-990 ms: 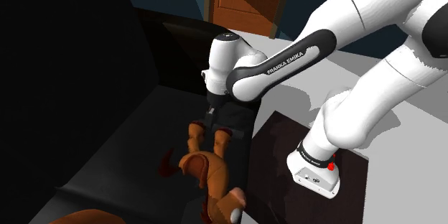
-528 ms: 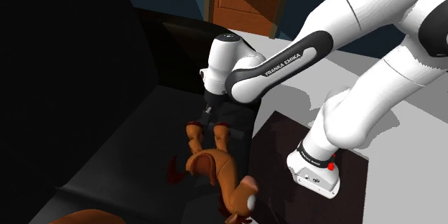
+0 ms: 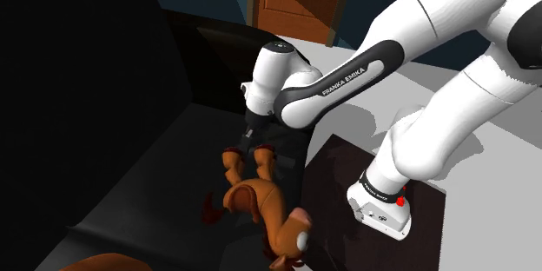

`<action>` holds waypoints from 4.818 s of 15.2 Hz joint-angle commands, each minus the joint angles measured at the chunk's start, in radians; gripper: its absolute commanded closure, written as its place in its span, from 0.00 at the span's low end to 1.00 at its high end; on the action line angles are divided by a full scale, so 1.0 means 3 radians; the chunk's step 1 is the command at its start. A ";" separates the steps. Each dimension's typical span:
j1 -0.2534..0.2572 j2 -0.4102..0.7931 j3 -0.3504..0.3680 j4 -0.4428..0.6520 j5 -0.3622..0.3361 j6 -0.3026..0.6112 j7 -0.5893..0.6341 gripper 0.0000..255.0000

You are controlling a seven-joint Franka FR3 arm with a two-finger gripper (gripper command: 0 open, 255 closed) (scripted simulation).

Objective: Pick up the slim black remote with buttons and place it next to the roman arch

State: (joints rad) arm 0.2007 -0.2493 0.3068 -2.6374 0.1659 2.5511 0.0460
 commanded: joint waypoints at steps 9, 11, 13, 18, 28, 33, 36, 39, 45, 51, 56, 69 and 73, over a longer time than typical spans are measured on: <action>0.0005 0.0027 -0.0038 0.0037 -0.0020 -0.0424 -0.0056 1.00; 0.0010 -0.0049 -0.0050 0.0072 -0.0012 -0.0533 -0.0062 1.00; 0.0013 -0.0120 -0.0061 0.0110 -0.0005 -0.0642 -0.0067 1.00; 0.0018 -0.0279 -0.0090 0.0219 0.0002 -0.0908 -0.0074 1.00; 0.0019 -0.0520 -0.0145 0.0491 -0.0005 -0.1419 -0.0074 1.00; 0.0016 -0.0604 -0.0171 0.0652 -0.0016 -0.1664 -0.0069 1.00; 0.0013 -0.0644 -0.0185 0.0756 -0.0023 -0.1808 -0.0065 1.00; 0.0010 -0.0675 -0.0199 0.0866 -0.0031 -0.1949 -0.0061 1.00; 0.0002 -0.0715 -0.0225 0.1103 -0.0049 -0.2226 -0.0050 1.00; -0.0007 -0.0727 -0.0248 0.1361 -0.0067 -0.2496 -0.0037 1.00; -0.0014 -0.0716 -0.0264 0.1594 -0.0082 -0.2717 -0.0024 1.00; -0.0036 -0.0602 -0.0293 0.2277 -0.0122 -0.3286 0.0018 1.00; -0.0042 -0.0543 -0.0298 0.2513 -0.0135 -0.3463 0.0034 1.00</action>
State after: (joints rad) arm 0.1883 -0.4183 0.2170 -1.9041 0.1264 1.5267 0.0536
